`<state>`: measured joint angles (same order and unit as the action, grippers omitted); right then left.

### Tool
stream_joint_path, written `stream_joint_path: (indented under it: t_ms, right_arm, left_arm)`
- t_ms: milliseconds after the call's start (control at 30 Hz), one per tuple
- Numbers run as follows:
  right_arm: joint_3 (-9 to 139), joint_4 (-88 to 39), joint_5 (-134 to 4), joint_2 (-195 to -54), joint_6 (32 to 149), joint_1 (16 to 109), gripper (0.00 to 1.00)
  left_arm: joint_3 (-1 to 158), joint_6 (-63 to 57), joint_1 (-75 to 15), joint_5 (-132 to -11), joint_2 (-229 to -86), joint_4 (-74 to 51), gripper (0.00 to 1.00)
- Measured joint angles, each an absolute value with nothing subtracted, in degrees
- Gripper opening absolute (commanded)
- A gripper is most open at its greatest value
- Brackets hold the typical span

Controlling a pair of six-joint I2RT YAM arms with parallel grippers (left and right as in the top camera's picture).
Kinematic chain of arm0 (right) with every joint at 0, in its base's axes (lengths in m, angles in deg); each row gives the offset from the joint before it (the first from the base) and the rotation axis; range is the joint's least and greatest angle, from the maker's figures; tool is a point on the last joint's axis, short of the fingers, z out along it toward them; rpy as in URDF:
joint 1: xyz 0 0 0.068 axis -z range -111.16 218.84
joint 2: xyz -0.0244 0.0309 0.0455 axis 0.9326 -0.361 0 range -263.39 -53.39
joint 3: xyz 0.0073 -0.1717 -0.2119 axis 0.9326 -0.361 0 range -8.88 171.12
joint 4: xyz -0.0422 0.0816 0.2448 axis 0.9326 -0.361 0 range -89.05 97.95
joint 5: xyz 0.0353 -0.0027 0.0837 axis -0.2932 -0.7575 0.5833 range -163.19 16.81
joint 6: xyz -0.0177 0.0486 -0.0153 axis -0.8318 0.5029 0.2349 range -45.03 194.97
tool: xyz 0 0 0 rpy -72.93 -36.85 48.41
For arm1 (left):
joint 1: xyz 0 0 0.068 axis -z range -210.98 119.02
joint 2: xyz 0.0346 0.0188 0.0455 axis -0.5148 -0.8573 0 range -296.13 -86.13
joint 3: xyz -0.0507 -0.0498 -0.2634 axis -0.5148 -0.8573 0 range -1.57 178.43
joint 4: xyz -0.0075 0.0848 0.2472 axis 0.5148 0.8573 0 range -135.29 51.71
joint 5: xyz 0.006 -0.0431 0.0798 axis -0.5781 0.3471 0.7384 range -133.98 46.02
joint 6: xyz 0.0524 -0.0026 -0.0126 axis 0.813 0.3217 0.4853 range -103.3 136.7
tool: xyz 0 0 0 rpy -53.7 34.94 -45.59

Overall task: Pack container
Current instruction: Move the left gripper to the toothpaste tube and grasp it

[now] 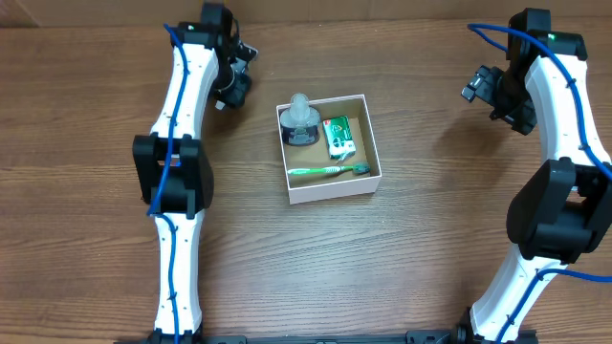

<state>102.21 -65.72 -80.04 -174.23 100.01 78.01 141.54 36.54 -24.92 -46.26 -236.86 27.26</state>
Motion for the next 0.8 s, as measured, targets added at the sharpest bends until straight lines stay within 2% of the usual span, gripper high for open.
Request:
stream_joint_path:
  t_ms: [100,267,333,433,600,700,800]
  right_arm:
    - [102.2,-65.6,-80.0,-174.2,100.1,78.0,1.0]
    - [102.2,-65.7,-80.0,-174.2,100.1,78.0,1.0]
    - [102.2,-65.7,-80.1,-174.2,100.0,78.0,1.0]
    - [102.2,-65.7,-80.1,-174.2,100.1,78.0,1.0]
    - [102.2,-65.7,-80.0,-174.2,100.0,78.0,1.0]
    - [102.2,-65.7,-80.0,-174.2,100.1,78.0,1.0]
    - [102.2,-65.7,-80.0,-174.2,100.0,78.0,1.0]
  left_arm:
    - [141.6,36.3,-24.9,-46.8,-239.5,25.9,0.41]
    - [142.5,36.3,-24.3,-47.0,-239.7,28.0,0.42]
    - [144.8,36.3,-23.3,-47.0,-240.1,30.0,0.39]
    - [154.3,31.7,-21.6,-44.9,-240.7,31.4,0.47]
    - [160.4,14.1,-22.8,-39.4,-240.7,26.8,0.48]
    - [159.3,13.7,-23.3,-38.4,-240.7,21.1,0.52]
    - [155.1,19.0,-23.2,-38.1,-240.7,15.2,0.52]
